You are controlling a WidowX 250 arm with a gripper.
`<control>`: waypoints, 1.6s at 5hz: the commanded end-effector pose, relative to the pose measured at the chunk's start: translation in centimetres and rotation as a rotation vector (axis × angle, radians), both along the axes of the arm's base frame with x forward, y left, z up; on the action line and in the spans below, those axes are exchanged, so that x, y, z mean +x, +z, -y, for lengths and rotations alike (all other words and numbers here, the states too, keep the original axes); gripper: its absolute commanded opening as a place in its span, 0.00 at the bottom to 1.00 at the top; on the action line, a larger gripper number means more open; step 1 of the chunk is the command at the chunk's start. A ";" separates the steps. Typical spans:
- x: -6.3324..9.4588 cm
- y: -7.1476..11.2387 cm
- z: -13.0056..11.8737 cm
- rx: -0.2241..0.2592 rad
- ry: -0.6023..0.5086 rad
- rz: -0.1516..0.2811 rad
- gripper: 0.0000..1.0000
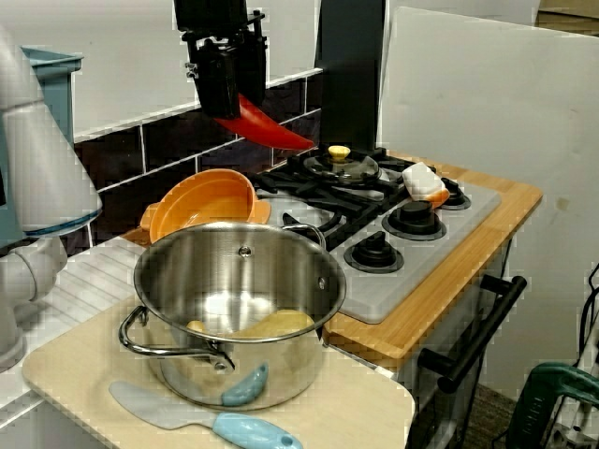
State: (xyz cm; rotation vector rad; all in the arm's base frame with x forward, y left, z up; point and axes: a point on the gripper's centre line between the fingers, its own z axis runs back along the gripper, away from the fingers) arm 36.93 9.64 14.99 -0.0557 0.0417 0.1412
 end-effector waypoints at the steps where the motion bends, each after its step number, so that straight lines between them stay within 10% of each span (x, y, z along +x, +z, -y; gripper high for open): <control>1: -3.5 5.0 -2.8 -0.001 0.032 0.084 0.00; 8: -7.1 0.1 -11.3 0.167 0.126 0.075 0.00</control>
